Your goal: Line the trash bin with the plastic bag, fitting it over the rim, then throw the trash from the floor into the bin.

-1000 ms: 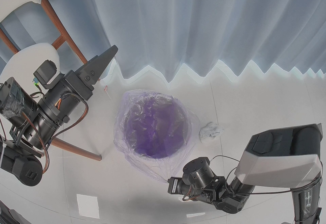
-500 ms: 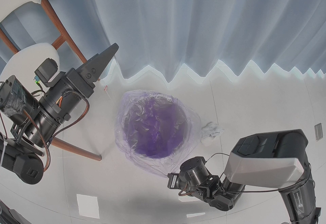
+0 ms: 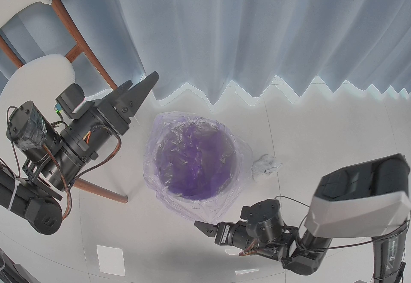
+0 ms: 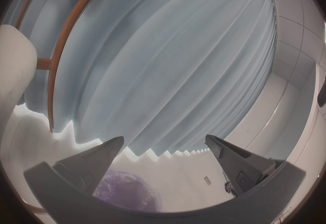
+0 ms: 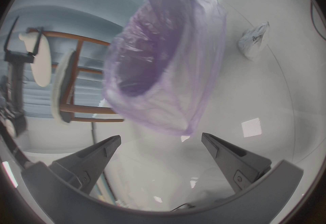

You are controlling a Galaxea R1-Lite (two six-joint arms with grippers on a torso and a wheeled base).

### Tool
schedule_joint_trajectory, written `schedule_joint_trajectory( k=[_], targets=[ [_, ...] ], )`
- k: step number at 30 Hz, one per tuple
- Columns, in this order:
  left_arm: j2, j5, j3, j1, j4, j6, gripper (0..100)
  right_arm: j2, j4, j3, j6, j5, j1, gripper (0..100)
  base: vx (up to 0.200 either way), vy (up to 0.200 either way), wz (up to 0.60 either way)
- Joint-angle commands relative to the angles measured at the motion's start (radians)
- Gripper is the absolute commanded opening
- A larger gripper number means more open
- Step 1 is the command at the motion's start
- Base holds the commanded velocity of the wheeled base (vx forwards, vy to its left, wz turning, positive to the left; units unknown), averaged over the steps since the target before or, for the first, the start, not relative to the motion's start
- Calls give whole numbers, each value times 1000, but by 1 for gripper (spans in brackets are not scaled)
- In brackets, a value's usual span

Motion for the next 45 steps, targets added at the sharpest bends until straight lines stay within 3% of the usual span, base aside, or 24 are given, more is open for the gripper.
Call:
schedule_joint_trajectory(
  k=[1,2,3,9,16,21,26,29,34,42,45],
  targets=[
    [31,-3,7,-13,3,17,100,-334,-52,204,121,132,50,100,0,0,0],
    [31,-3,7,-13,3,17,100,-334,-52,204,121,132,50,100,0,0,0],
    [42,1,-9,-16,-4,20,100,-466,-33,244,142,161,33,100,0,0,0],
    [50,12,-9,-4,-2,17,100,-745,100,266,139,172,-206,100,0,0,0],
    [-30,14,206,4,3,21,100,-884,327,197,-28,170,-329,100,0,0,0],
    [-54,21,298,21,24,17,100,-953,343,212,-158,134,-335,100,0,0,0],
    [-48,35,330,12,127,17,100,-962,379,224,-275,35,-335,100,0,0,0],
    [-48,81,324,29,193,14,100,-960,373,229,-287,20,-335,100,0,0,0],
    [-33,75,329,82,222,8,100,-956,372,230,-321,19,-330,100,0,0,0],
    [82,80,326,69,225,-58,100,-953,370,232,-326,19,-336,100,0,0,0],
    [145,92,326,-2,233,-129,100,-946,372,233,-326,19,-335,100,0,0,0]
  ],
)
